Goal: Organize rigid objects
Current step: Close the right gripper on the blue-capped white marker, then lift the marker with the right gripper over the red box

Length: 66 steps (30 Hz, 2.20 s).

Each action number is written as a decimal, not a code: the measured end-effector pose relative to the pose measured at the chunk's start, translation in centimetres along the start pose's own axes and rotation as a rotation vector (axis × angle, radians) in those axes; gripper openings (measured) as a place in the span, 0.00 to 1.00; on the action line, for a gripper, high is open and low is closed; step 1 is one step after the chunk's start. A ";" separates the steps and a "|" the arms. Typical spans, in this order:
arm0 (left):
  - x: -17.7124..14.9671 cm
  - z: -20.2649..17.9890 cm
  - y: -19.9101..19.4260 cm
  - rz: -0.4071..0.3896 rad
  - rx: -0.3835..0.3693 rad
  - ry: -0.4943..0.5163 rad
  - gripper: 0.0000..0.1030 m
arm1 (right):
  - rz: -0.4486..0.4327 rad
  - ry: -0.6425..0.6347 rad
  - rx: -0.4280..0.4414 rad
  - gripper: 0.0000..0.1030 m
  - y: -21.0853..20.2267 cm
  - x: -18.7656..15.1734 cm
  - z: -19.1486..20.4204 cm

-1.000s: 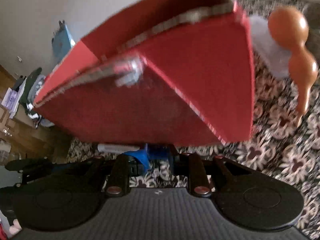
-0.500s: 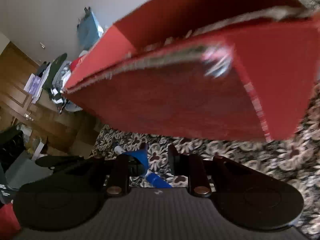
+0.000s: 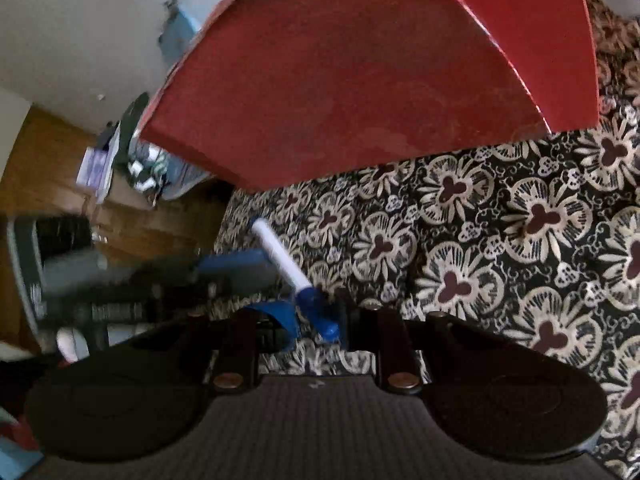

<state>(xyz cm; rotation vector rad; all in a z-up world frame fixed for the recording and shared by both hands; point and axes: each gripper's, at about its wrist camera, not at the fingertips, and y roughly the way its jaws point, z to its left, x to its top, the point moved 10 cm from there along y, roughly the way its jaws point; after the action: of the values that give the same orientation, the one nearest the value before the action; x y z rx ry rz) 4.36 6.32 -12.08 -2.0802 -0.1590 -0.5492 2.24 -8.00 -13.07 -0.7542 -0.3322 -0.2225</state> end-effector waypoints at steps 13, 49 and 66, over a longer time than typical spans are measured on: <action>2.0 -2.2 1.9 0.020 0.134 0.012 0.36 | -0.055 -0.427 -0.268 0.06 1.3 -1.1 4.0; 3.0 -22.6 1.8 -0.005 -0.187 0.365 0.00 | -0.339 -0.092 -0.408 0.00 -15.3 -2.4 -0.7; -0.3 -17.7 4.5 0.052 -0.051 0.851 0.50 | -0.287 0.068 -0.264 0.00 -16.1 -1.6 -2.7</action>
<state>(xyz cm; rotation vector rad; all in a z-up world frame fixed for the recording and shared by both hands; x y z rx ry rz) -0.12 -10.82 -7.71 -1.7228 0.4046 -1.3519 -3.71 -21.20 -5.37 -0.9564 -0.3500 -0.5696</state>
